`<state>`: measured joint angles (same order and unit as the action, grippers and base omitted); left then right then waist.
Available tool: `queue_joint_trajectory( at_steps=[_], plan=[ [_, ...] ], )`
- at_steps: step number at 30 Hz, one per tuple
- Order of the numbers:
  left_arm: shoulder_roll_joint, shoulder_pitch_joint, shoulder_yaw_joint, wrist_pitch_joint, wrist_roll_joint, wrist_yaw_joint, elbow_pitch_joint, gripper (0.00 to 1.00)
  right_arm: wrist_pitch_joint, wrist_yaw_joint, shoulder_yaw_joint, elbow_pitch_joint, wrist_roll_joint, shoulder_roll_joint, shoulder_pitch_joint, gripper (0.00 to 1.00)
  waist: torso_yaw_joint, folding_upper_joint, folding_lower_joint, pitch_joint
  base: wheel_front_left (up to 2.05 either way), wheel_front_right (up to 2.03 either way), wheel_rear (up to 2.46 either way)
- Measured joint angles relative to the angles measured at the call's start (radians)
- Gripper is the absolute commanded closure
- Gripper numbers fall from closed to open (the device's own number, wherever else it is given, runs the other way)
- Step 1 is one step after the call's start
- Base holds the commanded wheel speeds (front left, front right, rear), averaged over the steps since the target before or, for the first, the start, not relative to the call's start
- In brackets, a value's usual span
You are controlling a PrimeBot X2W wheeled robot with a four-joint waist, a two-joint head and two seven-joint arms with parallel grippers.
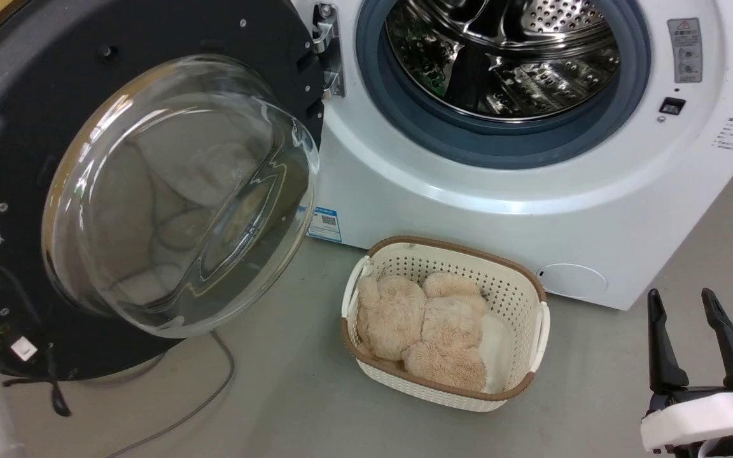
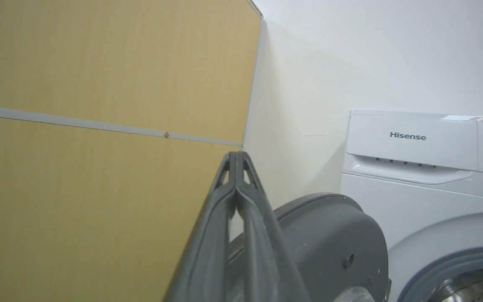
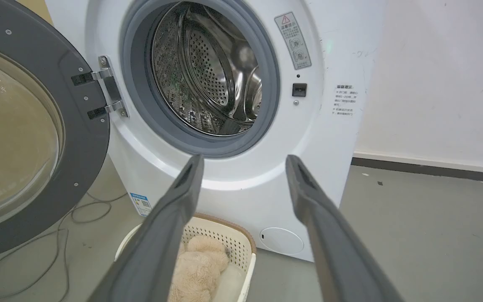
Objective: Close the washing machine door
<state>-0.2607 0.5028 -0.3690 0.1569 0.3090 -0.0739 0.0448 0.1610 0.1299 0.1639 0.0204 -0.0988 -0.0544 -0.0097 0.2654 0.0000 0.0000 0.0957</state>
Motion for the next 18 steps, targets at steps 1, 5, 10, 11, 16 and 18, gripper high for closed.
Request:
queue_joint_trajectory(
  at_steps=[1,5,10,11,16,18],
  plan=[
    [0.000,0.000,0.000,0.000,0.000,0.000,0.000,1.00,0.000,0.000,0.000,0.000,0.000,0.000,0.000,0.00,0.000,0.0000,0.0000,0.000,0.00,0.00,0.00],
    [-0.034,0.036,-0.044,-0.015,0.049,-0.005,0.070,1.00,0.010,0.000,0.009,0.002,-0.006,0.000,0.000,0.00,0.014,0.0000,0.0000,0.008,0.00,0.00,0.00],
    [-0.065,0.072,-0.086,-0.080,0.119,-0.009,0.148,1.00,0.019,0.000,0.022,0.005,-0.007,0.000,-0.005,0.00,0.028,0.0000,0.0000,0.019,0.00,0.00,0.00],
    [-0.074,0.077,-0.097,-0.097,0.134,-0.009,0.163,1.00,0.022,0.000,0.024,0.006,-0.007,0.000,-0.007,0.00,0.030,0.0000,0.0001,0.022,0.00,0.00,0.00],
    [-0.108,0.099,-0.134,-0.222,0.240,-0.017,0.246,1.00,0.033,0.000,0.036,0.006,-0.009,0.000,-0.012,0.00,0.041,0.0000,0.0000,0.037,0.00,0.00,0.00],
    [-0.115,0.102,-0.150,-0.277,0.286,-0.018,0.276,1.00,0.035,0.000,0.040,0.006,-0.010,0.000,-0.013,0.00,0.045,0.0000,0.0000,0.044,0.00,0.00,0.00]
  ],
)
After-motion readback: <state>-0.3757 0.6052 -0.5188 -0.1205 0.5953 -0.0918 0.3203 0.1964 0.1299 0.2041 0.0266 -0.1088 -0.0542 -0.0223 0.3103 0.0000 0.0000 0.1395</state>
